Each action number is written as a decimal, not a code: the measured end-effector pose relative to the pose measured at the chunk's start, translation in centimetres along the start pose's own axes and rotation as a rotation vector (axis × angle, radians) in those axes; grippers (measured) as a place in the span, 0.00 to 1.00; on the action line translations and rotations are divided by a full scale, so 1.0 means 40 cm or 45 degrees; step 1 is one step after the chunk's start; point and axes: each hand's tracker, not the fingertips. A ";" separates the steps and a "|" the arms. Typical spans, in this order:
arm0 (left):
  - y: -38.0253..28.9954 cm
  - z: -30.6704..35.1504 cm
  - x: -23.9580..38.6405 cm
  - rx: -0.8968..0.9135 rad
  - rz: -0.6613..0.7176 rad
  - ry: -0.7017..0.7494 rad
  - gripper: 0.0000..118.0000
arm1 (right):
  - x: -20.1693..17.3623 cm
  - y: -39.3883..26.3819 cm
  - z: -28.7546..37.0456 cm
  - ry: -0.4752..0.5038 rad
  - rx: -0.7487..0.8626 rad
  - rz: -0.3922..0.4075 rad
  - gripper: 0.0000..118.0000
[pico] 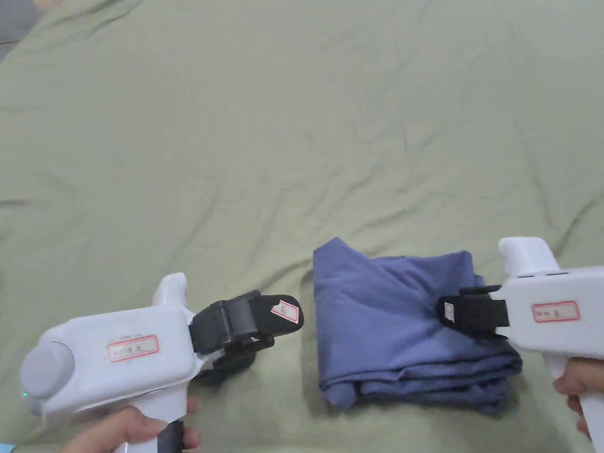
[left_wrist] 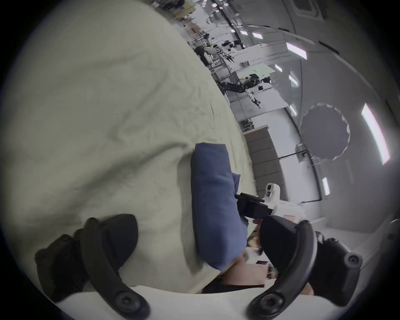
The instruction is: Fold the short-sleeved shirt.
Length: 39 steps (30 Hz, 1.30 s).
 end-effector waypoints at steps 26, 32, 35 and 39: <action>0.382 0.365 0.089 -0.333 -0.679 1.156 0.23 | -0.309 -0.144 0.288 0.071 0.214 0.270 0.02; 0.478 0.473 -0.045 -0.399 -0.753 1.784 0.23 | -0.374 -0.152 0.288 0.041 0.210 0.320 0.02; 0.489 0.523 -0.071 -0.270 -0.568 1.710 0.23 | -0.393 -0.157 0.304 0.028 0.217 0.336 0.02; 0.431 0.537 -0.045 -0.190 -0.691 1.769 0.99 | -0.412 -0.158 0.327 0.007 0.238 0.377 0.02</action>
